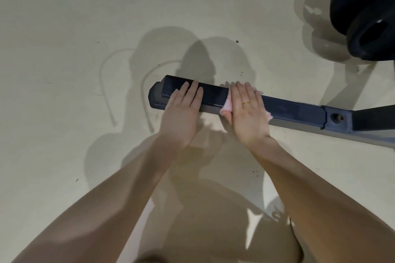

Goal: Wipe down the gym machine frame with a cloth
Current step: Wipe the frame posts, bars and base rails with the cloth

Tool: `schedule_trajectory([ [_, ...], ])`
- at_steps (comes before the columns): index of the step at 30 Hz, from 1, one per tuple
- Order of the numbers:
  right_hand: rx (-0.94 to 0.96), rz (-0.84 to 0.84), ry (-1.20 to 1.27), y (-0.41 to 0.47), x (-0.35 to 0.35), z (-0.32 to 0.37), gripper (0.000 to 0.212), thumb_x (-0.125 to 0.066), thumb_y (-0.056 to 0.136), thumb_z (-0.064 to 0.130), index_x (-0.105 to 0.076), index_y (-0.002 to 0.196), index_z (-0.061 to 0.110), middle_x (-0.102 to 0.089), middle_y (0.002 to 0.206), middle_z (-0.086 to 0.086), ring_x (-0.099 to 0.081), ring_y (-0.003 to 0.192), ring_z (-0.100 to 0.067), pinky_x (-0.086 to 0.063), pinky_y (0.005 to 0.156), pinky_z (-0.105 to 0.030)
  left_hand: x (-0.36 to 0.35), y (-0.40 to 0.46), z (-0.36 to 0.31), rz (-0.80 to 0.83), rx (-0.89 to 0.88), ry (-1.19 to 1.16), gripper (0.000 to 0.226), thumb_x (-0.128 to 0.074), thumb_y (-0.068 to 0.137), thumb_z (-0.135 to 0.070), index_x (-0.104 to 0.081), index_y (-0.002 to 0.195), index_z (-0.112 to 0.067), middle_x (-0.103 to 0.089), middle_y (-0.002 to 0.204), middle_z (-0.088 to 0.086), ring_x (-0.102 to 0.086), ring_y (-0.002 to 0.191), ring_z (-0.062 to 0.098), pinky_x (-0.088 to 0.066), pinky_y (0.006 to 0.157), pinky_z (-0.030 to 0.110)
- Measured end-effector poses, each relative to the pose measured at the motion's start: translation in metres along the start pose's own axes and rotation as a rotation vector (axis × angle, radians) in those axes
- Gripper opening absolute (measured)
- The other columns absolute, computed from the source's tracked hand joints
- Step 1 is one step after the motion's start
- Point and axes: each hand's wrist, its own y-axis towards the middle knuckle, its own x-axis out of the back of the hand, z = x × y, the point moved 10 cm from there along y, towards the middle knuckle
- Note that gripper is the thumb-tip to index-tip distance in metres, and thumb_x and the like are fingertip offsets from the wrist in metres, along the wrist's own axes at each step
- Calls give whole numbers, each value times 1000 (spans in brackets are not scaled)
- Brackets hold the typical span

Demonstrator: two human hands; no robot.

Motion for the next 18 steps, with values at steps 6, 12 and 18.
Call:
schedule_trajectory([
  [6, 251, 157, 192, 40, -8, 47, 63, -39, 86, 43, -53, 131, 1, -63, 119, -16, -59, 106, -35, -46, 97, -39, 3, 5, -9, -162, -49, 115, 51, -51, 76, -16, -58, 125, -2, -59, 127, 12, -59, 111, 29, -31, 90, 35],
  [12, -180, 178, 176, 14, 2, -50, 73, -8, 86, 48, -59, 113, 3, -63, 105, -21, -54, 98, -39, -36, 90, -42, 8, 11, -15, -134, -38, 273, 55, -73, 69, -33, -65, 116, -5, -65, 115, 9, -63, 99, 27, -31, 87, 34],
  [18, -24, 302, 235, 39, -9, -11, 31, -30, 97, 24, -59, 102, 14, -59, 102, -9, -53, 99, -33, -34, 84, -37, 17, 16, -17, -173, -21, 149, 52, -84, 63, -27, -68, 104, 1, -66, 107, 14, -64, 86, 32, -30, 88, 37],
])
